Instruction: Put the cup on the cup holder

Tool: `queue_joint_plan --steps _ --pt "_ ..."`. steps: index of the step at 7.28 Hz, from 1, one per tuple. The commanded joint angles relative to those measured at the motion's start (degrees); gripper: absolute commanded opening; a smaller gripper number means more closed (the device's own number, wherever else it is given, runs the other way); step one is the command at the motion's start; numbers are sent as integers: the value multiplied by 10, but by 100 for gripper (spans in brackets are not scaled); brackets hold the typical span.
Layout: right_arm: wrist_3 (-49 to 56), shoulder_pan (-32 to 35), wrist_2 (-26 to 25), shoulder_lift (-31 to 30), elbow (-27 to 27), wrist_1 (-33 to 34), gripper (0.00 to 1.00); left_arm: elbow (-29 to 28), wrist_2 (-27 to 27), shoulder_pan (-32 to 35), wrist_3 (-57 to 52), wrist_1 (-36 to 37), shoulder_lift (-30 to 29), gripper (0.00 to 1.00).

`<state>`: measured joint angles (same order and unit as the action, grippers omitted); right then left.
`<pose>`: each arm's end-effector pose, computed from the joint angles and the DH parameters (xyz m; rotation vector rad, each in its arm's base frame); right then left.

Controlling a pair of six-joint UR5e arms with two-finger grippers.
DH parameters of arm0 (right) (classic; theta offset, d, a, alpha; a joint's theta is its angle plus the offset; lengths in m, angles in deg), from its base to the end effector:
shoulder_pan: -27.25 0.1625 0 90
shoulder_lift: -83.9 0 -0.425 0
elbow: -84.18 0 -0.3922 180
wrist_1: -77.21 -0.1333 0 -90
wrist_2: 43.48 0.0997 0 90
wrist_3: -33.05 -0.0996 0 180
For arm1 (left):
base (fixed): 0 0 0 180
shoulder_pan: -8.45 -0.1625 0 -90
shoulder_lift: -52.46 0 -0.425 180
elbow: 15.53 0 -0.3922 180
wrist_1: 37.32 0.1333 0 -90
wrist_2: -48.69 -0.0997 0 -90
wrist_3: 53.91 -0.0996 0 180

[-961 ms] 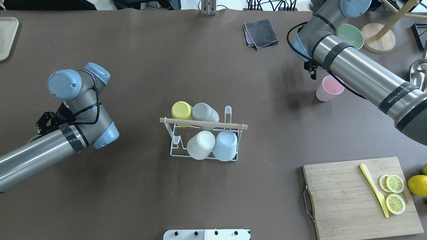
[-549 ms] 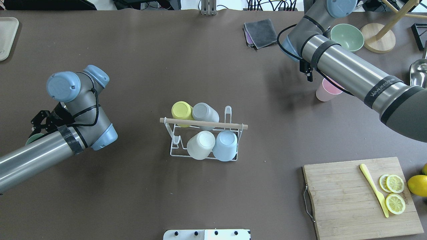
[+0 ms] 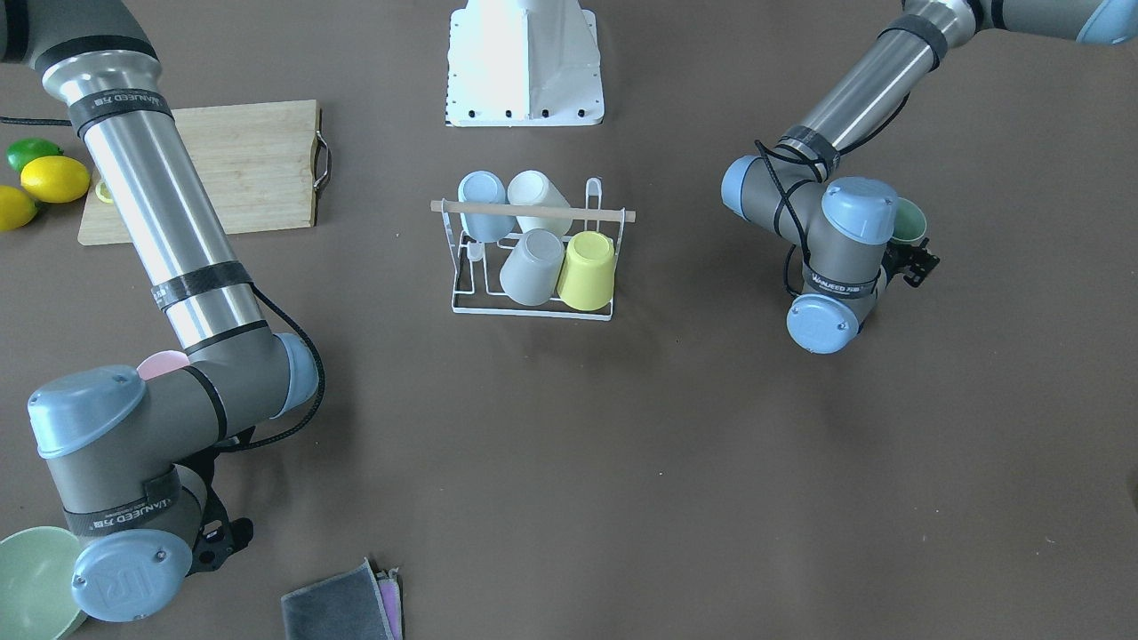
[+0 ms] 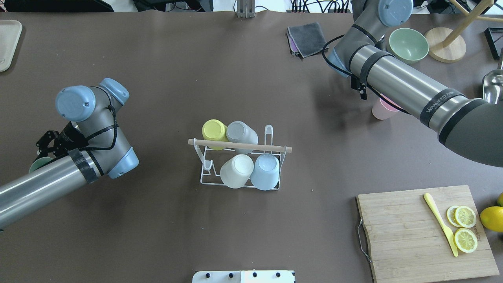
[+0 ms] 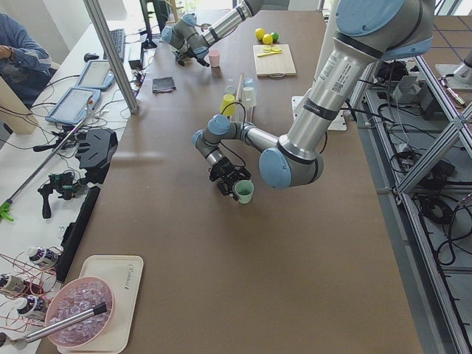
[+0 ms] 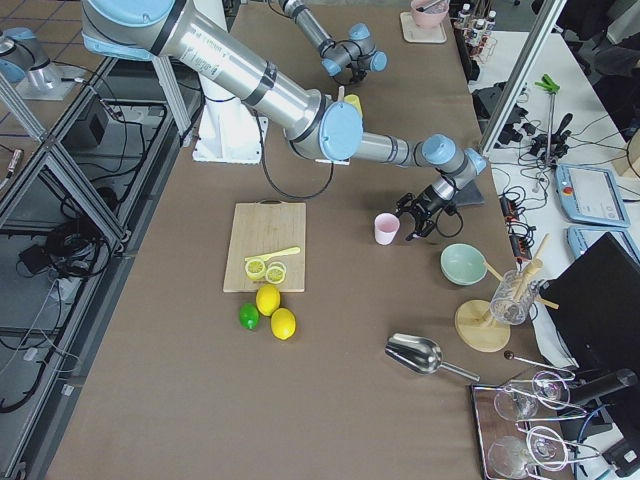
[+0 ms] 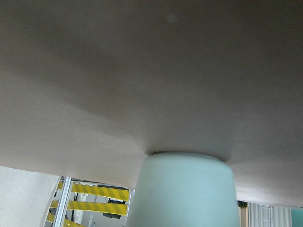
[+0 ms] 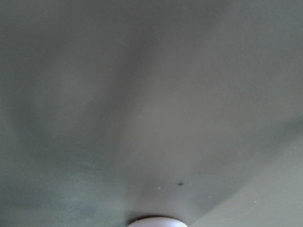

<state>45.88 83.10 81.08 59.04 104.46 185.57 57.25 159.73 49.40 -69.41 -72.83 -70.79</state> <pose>-0.4060 -0.7353 0.4869 -0.5008 -0.5227 -0.6640 0.4121 -0.4867 0.5444 -0.7670 0.1526 0.9483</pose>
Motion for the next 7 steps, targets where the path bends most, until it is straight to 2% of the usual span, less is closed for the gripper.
queue_joint_plan --steps 1,3,4,6,7 --pt "10 -2 -9 8 -24 -12 100 -1 0 -6 -1 1 -1 83" --pt "16 -2 -9 25 -53 -12 100 -1 -2 -6 -1 0 -1 56" --pt "20 -3 -9 25 -56 -12 100 -1 -9 -6 -1 -1 -1 37" --pt "23 -7 -14 32 -73 -12 100 24 -15 15 3 -7 8 25" --pt "23 -10 -25 40 -84 -12 100 49 -14 39 6 -43 22 21"
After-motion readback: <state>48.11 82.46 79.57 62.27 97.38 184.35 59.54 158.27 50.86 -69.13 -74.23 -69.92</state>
